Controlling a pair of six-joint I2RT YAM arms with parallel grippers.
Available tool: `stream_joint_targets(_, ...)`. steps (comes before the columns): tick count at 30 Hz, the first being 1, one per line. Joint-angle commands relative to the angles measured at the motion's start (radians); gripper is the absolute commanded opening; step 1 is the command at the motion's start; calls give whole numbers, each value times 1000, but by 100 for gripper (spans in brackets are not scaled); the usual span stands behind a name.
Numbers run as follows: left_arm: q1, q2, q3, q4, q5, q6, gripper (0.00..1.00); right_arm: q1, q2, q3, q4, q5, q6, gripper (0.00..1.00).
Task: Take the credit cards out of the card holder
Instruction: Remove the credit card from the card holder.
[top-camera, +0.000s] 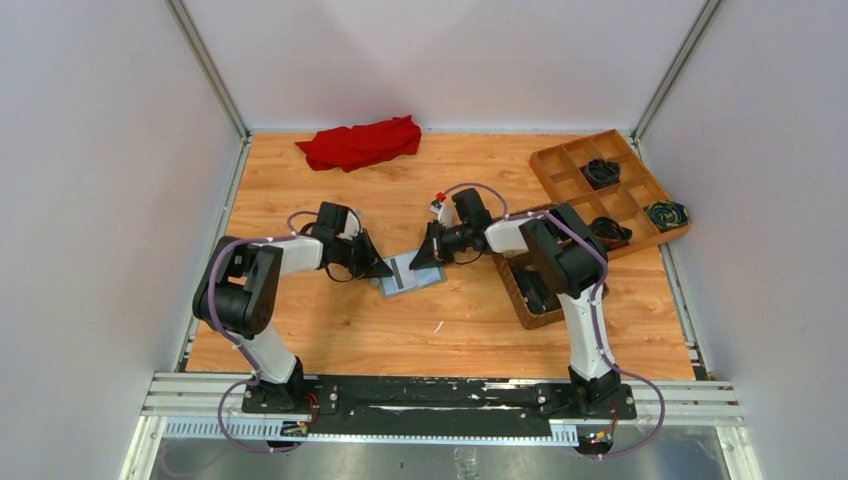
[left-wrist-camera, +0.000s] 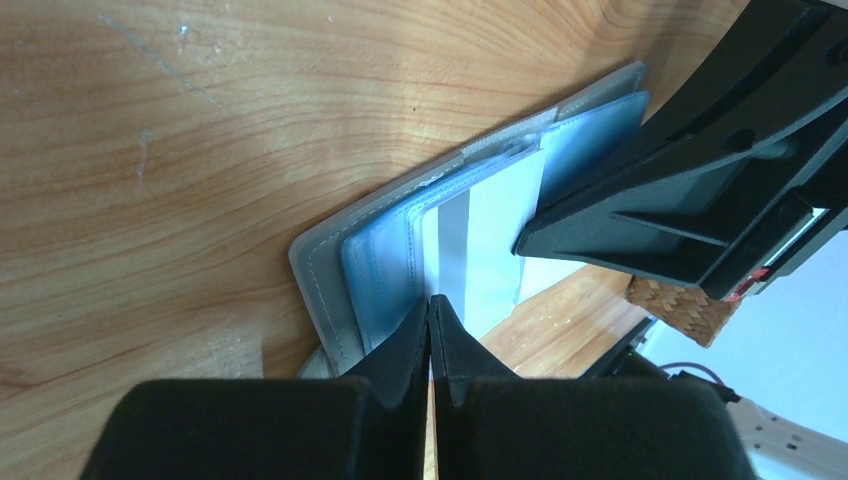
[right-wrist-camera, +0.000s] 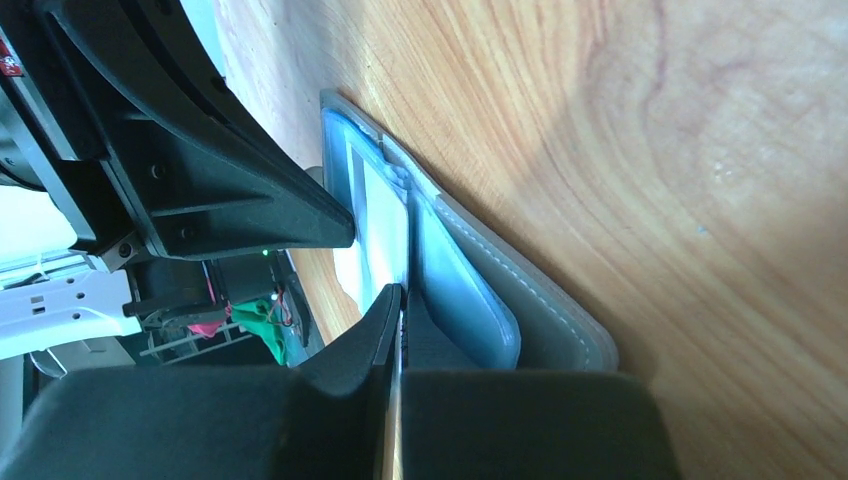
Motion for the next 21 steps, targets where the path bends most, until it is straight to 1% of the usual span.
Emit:
stream_joint_targets(1, -8, 69, 8, -165, -211, 115, 0, -7, -4, -11, -116, 7, -64, 0)
stream_joint_targets(11, -8, 87, 22, -172, -184, 140, 0, -36, -14, -8, -116, -32, -68, 0)
stream_joint_targets(19, -8, 91, 25, -175, -172, 155, 0, -63, -21, -26, -70, -78, -40, 0)
stream_joint_targets(21, -8, 88, 26, -172, -163, 159, 0, -65, -24, -33, -34, -96, -16, 0)
